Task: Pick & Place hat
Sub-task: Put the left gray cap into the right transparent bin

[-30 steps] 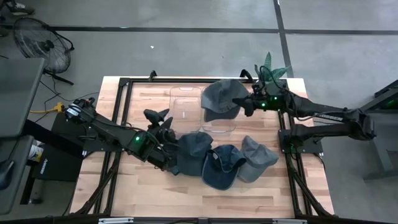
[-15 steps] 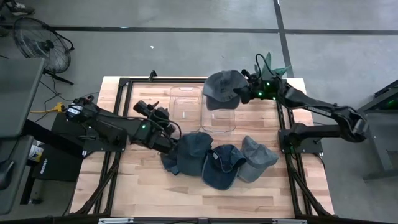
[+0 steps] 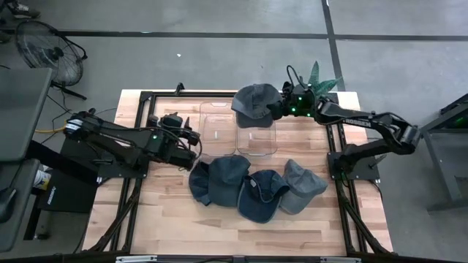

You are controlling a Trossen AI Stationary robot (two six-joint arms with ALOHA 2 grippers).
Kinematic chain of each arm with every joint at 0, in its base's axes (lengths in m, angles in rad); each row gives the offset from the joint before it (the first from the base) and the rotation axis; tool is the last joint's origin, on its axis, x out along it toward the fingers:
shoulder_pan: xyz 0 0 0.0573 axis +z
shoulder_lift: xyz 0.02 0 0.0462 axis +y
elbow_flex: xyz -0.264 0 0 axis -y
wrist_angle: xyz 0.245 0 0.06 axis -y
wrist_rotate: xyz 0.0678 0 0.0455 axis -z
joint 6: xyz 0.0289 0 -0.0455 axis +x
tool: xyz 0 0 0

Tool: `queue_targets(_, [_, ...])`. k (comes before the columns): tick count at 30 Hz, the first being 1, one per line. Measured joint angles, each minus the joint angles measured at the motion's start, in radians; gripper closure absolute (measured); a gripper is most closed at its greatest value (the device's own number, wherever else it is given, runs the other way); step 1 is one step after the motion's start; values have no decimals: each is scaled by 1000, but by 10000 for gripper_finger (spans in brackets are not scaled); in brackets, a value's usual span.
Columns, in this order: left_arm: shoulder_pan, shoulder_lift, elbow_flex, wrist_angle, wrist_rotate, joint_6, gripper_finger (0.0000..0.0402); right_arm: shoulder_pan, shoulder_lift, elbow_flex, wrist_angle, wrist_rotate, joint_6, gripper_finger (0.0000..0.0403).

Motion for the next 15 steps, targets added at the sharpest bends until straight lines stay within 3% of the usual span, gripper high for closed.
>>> queue_targets(5, [0, -92, -76, 126, 49, 5, 190, 22, 26, 0, 3, 80, -2, 392])
queue_targets(15, [0, -195, -140, 356, 129, 192, 190, 49, 92, 0, 0, 143, 20, 392])
